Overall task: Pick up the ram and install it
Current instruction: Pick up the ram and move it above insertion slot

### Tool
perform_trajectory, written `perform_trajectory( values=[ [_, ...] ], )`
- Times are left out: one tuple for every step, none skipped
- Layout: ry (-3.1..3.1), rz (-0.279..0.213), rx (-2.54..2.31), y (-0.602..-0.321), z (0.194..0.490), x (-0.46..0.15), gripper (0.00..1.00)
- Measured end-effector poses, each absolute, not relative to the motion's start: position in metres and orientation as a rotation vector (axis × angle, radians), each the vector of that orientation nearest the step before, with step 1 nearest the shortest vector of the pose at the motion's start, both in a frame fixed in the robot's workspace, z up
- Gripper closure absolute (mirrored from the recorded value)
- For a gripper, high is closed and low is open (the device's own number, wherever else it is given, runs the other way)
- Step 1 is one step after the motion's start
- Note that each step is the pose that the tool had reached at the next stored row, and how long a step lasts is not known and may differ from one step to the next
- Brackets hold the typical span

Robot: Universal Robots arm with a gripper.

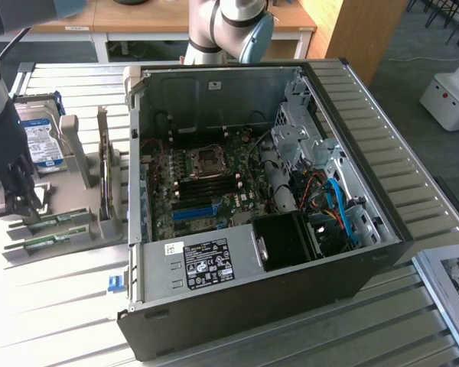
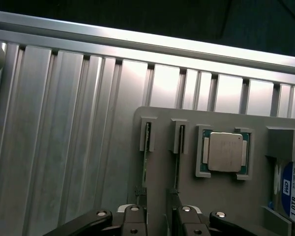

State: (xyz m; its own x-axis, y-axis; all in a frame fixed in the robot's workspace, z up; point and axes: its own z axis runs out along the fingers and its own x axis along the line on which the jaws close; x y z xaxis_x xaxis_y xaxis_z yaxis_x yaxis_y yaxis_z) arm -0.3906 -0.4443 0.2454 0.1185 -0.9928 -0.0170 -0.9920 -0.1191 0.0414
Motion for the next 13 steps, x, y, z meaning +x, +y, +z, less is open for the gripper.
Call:
perform_trajectory(
  values=[
    [-2.072,-0.063,2.335,-0.446,0.245,-0.391,0.70],
    [-2.072,-0.063,2.334,-0.448,0.245,-0.391,0.70],
    [-2.072,-0.063,2.335,-0.449,0.245,-0.391,0.70],
    [-2.072,-0.063,2.335,-0.451,0.245,-0.391,0.70],
    [-2.072,-0.063,2.334,-0.452,0.245,-0.391,0.70],
    [-2.072,-0.063,2.335,-0.454,0.245,-0.391,0.70],
    [-2.072,-0.063,2.334,-0.455,0.245,-0.391,0.70],
    [-2.072,-0.063,2.335,-0.456,0.245,-0.391,0.70],
    [-2.072,-0.063,2.334,-0.456,0.246,-0.391,0.70],
    [-2.072,-0.063,2.334,-0.456,0.245,-0.391,0.70],
    [-2.072,-0.063,2.334,-0.456,0.246,-0.391,0.70],
    [-2.072,-0.063,2.334,-0.456,0.245,-0.391,0.70],
    [-2.072,-0.063,2.335,-0.456,0.245,-0.391,0.70]
  ],
)
